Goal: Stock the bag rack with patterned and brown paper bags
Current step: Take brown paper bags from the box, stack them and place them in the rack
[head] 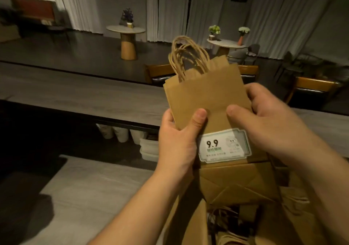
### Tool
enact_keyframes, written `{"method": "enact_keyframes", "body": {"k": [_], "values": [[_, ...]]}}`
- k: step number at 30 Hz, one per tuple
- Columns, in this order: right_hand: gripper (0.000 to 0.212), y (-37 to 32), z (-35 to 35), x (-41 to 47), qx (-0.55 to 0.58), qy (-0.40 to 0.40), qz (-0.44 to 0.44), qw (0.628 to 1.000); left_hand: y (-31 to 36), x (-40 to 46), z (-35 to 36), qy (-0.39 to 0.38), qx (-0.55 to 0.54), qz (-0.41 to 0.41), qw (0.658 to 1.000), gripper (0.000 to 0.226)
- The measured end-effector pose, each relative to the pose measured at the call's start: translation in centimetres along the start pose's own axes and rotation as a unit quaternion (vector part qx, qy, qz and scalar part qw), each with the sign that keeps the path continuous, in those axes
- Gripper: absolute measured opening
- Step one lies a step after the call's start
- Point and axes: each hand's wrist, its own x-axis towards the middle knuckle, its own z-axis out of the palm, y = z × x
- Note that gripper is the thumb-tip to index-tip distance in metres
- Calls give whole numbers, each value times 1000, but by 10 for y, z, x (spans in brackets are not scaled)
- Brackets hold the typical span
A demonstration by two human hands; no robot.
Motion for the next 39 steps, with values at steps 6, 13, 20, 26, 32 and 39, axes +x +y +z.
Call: {"method": "enact_keyframes", "body": {"k": [6, 13, 20, 26, 32, 39], "values": [[38, -79, 67, 17, -157, -198, -48, 966, 40, 16, -89, 107, -135, 3, 985, 51], [45, -131, 188, 39, -116, -352, -91, 924, 47, 17, -218, 217, -169, 58, 960, 63], [54, -100, 329, 25, -183, -299, -136, 927, 8, 12, -333, 288, -166, -87, 939, 73], [40, -49, 413, 3, -303, -334, -144, 881, -5, -23, -428, 388, 286, -128, 867, 119], [38, 0, 468, -24, -323, -304, -139, 885, -2, 6, -505, -103, 652, 73, 748, 104], [34, 39, 429, -26, -262, -232, 4, 937, -45, 51, -539, -156, 580, 145, 786, 46]]}}
